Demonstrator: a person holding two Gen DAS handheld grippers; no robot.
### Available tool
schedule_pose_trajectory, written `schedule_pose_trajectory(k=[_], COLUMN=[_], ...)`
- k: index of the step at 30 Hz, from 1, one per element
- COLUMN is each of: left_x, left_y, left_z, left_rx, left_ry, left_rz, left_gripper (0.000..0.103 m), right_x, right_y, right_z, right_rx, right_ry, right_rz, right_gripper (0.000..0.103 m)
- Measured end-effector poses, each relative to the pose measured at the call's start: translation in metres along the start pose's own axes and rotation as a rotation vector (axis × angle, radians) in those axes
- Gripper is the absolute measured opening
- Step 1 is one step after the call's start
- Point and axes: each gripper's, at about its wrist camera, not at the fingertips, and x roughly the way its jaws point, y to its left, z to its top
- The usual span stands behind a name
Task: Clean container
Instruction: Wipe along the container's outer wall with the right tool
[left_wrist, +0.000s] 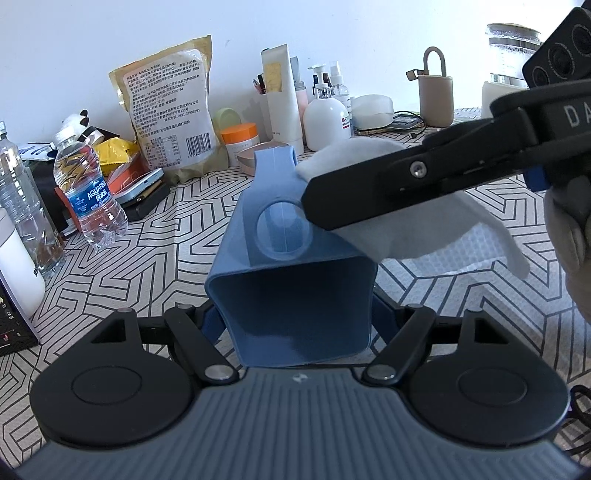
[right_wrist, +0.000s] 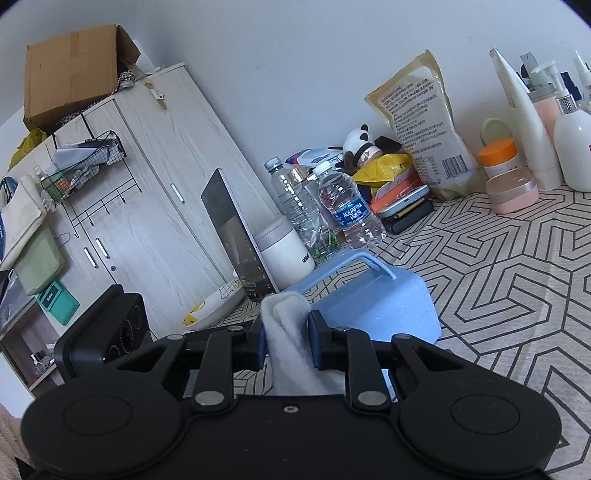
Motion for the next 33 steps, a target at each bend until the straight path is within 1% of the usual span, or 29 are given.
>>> schedule_pose_trajectory(k=[10, 15, 21, 27, 31, 33], left_x=[-0.001, -0.002, -0.001, -0.001, 0.000, -0.001], left_y=[0.002, 0.001, 0.002, 0.002, 0.004, 0.004], left_z=[0.000, -0.001, 0.000, 0.000, 0.000, 0.000], left_rx=[-0.002, 0.003, -0.003, -0.007, -0.011, -0.011], left_ry=[0.000, -0.006, -0.005, -0.004, -0.003, -0.004], left_rz=[0.002, 0.000, -0.003, -0.004, -0.006, -0.004], left_gripper=[0.076, 0.075, 0.075, 0.075, 0.075, 0.075], right_x=[-0.002, 0.002, 0.005, 0.005, 0.006, 0.001], right_y=[-0.002, 0.009, 0.012, 0.007, 0.004, -0.005], right_z=[-0.002, 0.000, 0.001, 0.001, 0.003, 0.000], right_rx=[0.014, 0.041, 0.035, 0.057, 0.083, 0.098], right_ry=[-0.006, -0.011, -0.009, -0.016, -0.032, -0.034], right_rz=[-0.003, -0.014, -0.015, -0.006, -0.059, -0.085], right_gripper=[0.024, 0.024, 0.024, 0.023, 0.022, 0.023])
